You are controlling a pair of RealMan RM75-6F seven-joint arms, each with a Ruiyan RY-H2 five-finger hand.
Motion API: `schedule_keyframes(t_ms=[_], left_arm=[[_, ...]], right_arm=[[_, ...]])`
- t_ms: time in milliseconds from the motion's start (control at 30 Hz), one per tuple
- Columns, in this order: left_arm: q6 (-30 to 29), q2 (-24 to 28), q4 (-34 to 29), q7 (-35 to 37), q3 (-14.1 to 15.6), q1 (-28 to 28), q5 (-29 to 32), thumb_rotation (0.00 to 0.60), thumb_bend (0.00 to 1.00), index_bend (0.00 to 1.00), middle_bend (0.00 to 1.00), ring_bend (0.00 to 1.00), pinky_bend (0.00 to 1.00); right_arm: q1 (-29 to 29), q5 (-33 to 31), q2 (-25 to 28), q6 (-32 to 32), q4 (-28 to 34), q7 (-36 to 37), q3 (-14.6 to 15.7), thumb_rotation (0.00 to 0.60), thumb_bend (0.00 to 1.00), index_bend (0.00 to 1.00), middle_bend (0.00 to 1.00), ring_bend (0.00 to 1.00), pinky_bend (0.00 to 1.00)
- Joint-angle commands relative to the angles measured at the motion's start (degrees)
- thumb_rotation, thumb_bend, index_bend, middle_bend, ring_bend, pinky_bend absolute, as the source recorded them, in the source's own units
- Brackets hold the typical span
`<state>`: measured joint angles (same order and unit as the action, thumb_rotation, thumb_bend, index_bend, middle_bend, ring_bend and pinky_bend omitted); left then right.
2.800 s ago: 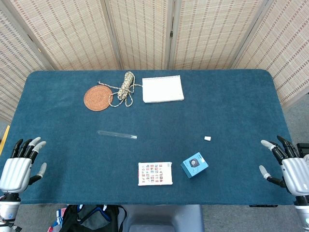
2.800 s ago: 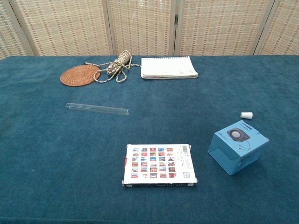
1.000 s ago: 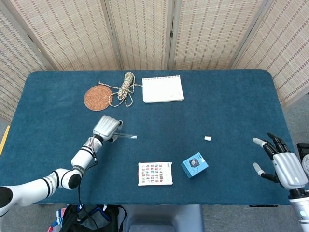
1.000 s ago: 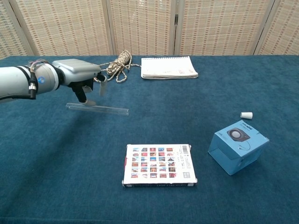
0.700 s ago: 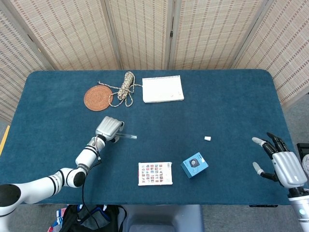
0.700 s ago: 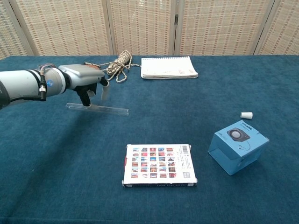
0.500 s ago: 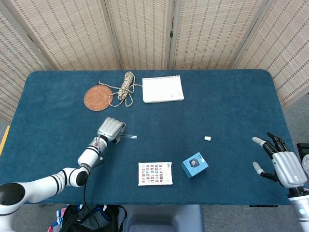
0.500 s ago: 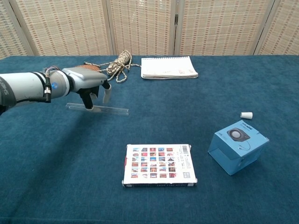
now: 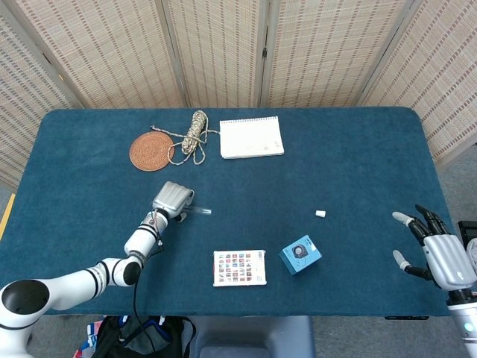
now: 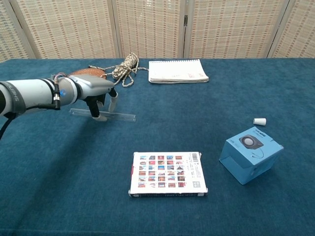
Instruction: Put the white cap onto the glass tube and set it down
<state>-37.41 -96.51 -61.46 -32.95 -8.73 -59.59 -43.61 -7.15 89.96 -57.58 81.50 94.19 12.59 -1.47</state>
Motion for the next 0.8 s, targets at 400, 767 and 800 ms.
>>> schedule_keyframes(t_ms=[400, 767, 800], left_arm=[[-0.19, -0.62, 1.37, 0.38, 0.98, -0.52, 1.16, 0.6, 0.33, 0.48, 0.96, 0.92, 1.0], [-0.81, -1.11, 1.93, 1.11, 1.6, -0.27, 0.36, 0.6, 0.35, 0.51, 0.96, 0.92, 1.0], [-0.92, -1.15, 1.97, 1.17, 1.64, -0.24, 0.2, 0.6, 0.35, 0.51, 0.96, 0.92, 1.0]], right_arm=[[-0.11, -0.24, -0.22, -0.28, -0.42, 0.26, 0.01, 0.6, 0.33, 0.16, 0.25, 0.04, 0.07], [0.08, -0.08, -0.18, 0.14, -0.36, 0.26, 0.08, 0.6, 0.33, 0.16, 0.25, 0.04, 0.07], [0.12, -0.05, -0.13, 0.21, -0.33, 0.23, 0.11, 0.6, 0.33, 0.16, 0.25, 0.04, 0.07]])
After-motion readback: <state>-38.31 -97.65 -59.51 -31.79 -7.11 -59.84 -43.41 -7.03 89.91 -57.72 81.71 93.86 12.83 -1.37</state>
